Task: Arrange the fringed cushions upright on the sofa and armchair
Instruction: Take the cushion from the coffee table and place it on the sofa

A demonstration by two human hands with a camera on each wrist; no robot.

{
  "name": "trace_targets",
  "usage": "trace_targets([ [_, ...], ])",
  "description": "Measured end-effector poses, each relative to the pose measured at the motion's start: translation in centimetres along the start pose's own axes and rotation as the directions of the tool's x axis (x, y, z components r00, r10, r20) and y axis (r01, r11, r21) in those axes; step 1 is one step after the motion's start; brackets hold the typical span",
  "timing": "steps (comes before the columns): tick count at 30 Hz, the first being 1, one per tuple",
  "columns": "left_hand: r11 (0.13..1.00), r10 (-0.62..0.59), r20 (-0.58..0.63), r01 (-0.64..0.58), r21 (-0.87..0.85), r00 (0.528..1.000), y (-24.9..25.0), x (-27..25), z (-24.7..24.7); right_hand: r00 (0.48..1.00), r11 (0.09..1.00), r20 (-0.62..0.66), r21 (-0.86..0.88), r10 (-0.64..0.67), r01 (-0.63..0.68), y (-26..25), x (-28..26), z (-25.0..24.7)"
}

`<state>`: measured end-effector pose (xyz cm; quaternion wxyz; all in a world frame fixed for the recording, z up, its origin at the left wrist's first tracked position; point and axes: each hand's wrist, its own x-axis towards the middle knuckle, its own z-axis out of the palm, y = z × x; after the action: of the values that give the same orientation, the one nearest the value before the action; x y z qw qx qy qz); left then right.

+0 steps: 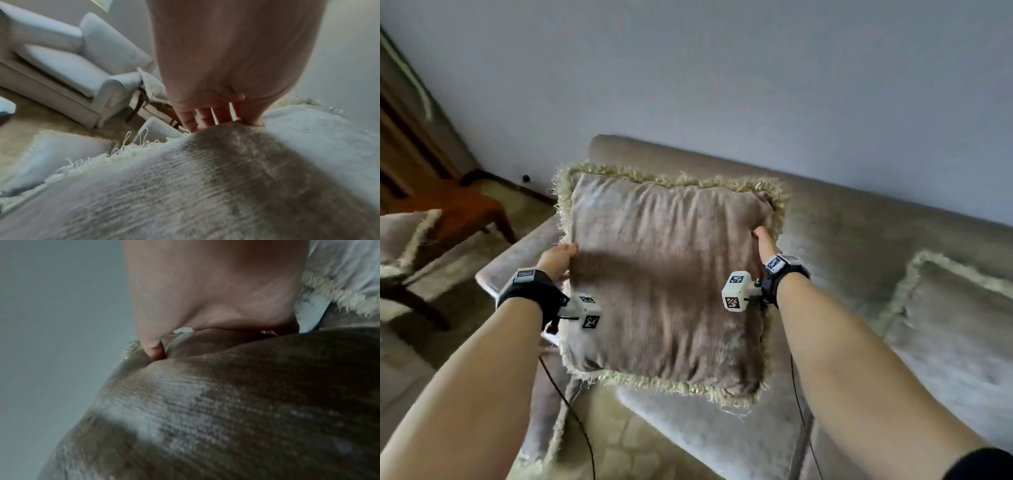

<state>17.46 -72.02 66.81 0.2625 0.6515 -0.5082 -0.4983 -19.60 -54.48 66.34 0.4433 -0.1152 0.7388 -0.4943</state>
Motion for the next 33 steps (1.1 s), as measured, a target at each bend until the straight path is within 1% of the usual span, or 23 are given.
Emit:
trace_targets([
  [2, 1.000, 0.021, 0.056, -0.022, 0.018, 0.998, 1.4, 3.0, 5.5, 0.992, 0.998, -0.113, 0.026, 0.053, -0.051, -1.1, 0.0, -2.7],
  [3, 0.998, 0.032, 0.090, -0.036, 0.046, 0.995, 1.9, 4.0, 8.2, 0.989, 0.998, -0.134, 0.030, 0.064, -0.061, -1.2, 0.6, -4.3],
  [5, 0.992, 0.044, 0.164, -0.063, 0.110, 0.985, 2.6, 6.2, 13.1, 0.969, 0.994, -0.227, 0.060, 0.102, -0.090, -0.6, 2.2, -7.2],
  [7, 0.985, 0.070, 0.232, -0.104, 0.139, 0.970, 2.4, 8.6, 17.7, 0.946, 0.991, -0.303, 0.094, 0.119, -0.095, 0.3, 3.7, -9.5],
  [10, 0.973, 0.120, 0.332, -0.178, 0.149, 0.935, 1.5, 12.7, 24.4, 0.901, 0.982, -0.407, 0.164, 0.151, -0.090, 2.7, 6.4, -12.2],
  [13, 0.962, 0.148, 0.427, -0.230, 0.149, 0.892, 0.7, 15.0, 30.7, 0.834, 0.961, -0.509, 0.264, 0.213, -0.084, 5.8, 10.4, -14.0],
  [14, 0.959, 0.156, 0.445, -0.244, 0.147, 0.882, 0.7, 14.7, 31.7, 0.819, 0.958, -0.530, 0.276, 0.218, -0.077, 6.4, 10.8, -14.4],
  [17, 0.943, 0.185, 0.490, -0.295, 0.157, 0.852, -1.1, 17.0, 36.1, 0.775, 0.949, -0.587, 0.311, 0.234, -0.051, 9.7, 14.8, -15.4],
  [20, 0.929, 0.213, 0.503, -0.333, 0.161, 0.837, -3.3, 19.4, 39.0, 0.758, 0.948, -0.611, 0.316, 0.227, -0.029, 12.6, 18.3, -15.4],
  [22, 0.923, 0.219, 0.481, -0.340, 0.179, 0.849, -5.1, 20.7, 39.7, 0.758, 0.947, -0.614, 0.320, 0.218, -0.013, 13.9, 20.1, -14.8],
  [24, 0.911, 0.245, 0.471, -0.368, 0.188, 0.847, -6.4, 21.4, 39.6, 0.763, 0.947, -0.612, 0.322, 0.208, 0.000, 14.7, 21.6, -13.9],
  [26, 0.913, 0.255, 0.465, -0.370, 0.173, 0.848, -7.7, 22.7, 39.9, 0.776, 0.947, -0.599, 0.320, 0.196, 0.008, 15.5, 23.2, -13.3],
  [29, 0.902, 0.263, 0.449, -0.382, 0.199, 0.854, -8.6, 23.8, 40.2, 0.778, 0.950, -0.599, 0.311, 0.188, 0.009, 16.8, 25.1, -12.8],
  [33, 0.875, 0.304, 0.466, -0.437, 0.208, 0.831, -8.5, 25.3, 41.4, 0.766, 0.962, -0.630, 0.266, 0.127, 0.060, 17.9, 27.4, -13.0],
])
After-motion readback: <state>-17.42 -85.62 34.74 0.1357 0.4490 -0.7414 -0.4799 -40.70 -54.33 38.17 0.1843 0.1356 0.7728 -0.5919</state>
